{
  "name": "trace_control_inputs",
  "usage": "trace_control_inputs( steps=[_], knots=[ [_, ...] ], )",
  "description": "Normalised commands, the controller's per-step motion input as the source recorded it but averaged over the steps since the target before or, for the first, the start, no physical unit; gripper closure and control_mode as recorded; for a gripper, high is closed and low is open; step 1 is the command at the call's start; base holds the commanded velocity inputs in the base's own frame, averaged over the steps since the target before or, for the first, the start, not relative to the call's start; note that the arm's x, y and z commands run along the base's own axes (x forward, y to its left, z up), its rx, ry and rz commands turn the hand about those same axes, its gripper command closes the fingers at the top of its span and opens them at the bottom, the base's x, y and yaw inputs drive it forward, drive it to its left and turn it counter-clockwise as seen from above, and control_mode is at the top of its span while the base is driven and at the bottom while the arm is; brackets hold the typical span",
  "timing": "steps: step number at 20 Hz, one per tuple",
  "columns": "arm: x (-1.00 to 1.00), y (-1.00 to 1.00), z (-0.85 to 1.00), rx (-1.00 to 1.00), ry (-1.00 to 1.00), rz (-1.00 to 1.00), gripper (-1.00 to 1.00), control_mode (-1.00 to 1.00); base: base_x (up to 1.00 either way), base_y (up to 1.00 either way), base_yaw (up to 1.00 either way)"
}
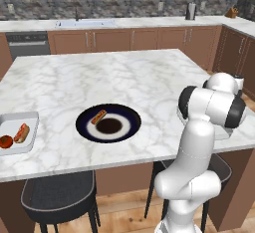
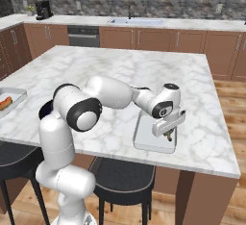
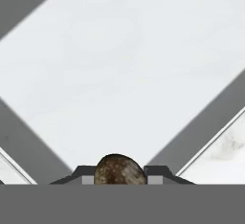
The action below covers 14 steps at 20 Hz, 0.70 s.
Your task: Place one cooked food and one vegetable from the large plate to each tupperware container.
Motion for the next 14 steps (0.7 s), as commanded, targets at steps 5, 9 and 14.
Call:
trace_control_inputs(
  steps=[5,9,14],
  knots=[
    [-0.01,0.00,-0.16,0.00,0.01,0.00,1.00,-1.00,0.00,0.00,0.00],
    [0.23,0.00,-0.23,0.00,0.00,0.00,1.00,-1.00,0.00,0.00,0.00],
    [0.04,0.00,-0.19,0.00,0.00,0.00,1.00,-1.00,0.00,0.00,0.00]
  ],
)
